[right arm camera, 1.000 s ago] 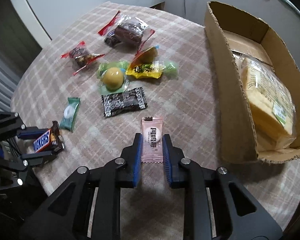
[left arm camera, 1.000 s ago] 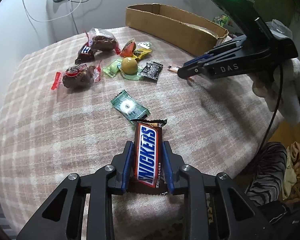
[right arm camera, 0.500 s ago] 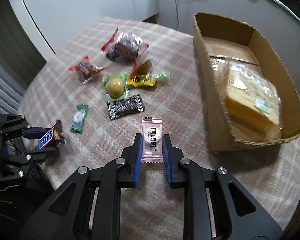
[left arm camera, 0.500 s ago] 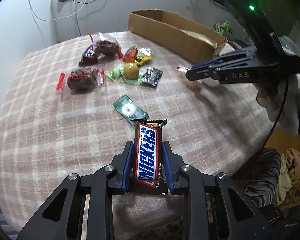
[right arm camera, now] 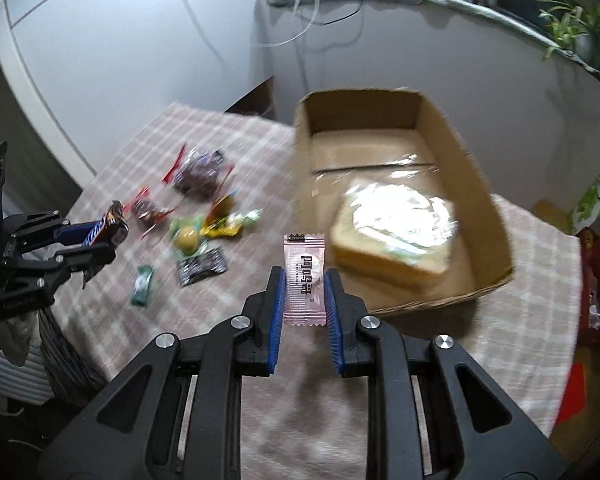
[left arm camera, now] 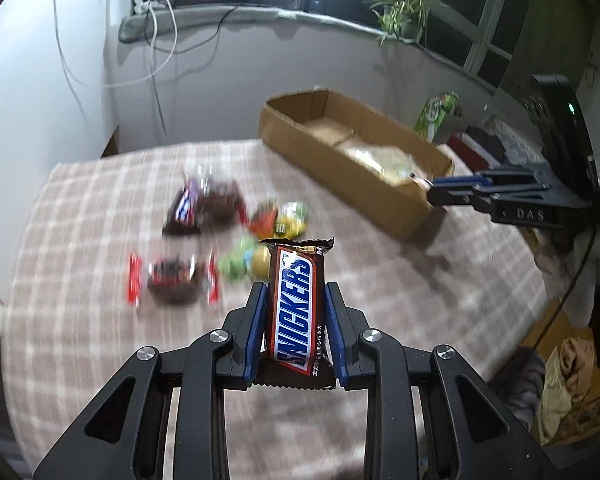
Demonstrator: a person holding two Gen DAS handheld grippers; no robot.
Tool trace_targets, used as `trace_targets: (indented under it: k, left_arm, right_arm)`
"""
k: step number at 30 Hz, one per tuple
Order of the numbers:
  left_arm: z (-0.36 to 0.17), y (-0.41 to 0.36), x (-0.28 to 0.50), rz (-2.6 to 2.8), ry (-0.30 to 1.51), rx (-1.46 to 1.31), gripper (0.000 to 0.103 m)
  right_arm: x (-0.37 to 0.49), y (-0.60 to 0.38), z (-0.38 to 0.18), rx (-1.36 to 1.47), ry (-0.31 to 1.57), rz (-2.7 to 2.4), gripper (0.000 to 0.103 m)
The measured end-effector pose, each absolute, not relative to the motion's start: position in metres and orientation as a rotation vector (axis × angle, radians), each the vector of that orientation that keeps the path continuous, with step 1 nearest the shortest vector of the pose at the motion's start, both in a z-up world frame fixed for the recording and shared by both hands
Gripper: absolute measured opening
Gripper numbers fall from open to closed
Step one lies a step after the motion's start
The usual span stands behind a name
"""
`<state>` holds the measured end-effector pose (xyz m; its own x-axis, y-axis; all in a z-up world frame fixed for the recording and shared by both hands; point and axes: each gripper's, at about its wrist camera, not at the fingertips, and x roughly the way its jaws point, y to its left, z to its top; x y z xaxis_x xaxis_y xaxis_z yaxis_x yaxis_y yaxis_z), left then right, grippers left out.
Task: Organize snacks
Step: 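Carry both snacks over the box while the right tool releases the pink packet inside, then lower the Snickers bar into the box and open the left tool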
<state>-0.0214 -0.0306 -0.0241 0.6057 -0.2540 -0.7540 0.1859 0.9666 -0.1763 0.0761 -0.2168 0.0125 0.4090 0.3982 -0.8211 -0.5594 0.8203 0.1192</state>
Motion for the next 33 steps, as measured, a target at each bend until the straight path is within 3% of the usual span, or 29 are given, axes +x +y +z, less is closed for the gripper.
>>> trace_targets:
  k: [16, 33]
  left_arm:
    - [0.004, -0.066, 0.077, -0.293, 0.844, -0.088, 0.027]
    - [-0.028, -0.096, 0.164, -0.316, 0.912, -0.123, 0.027]
  right_arm:
    - [0.161, -0.258, 0.01, -0.113, 0.975, 0.489, 0.02]
    - [0.218, -0.257, -0.028, -0.091, 1.019, 0.479, 0.021]
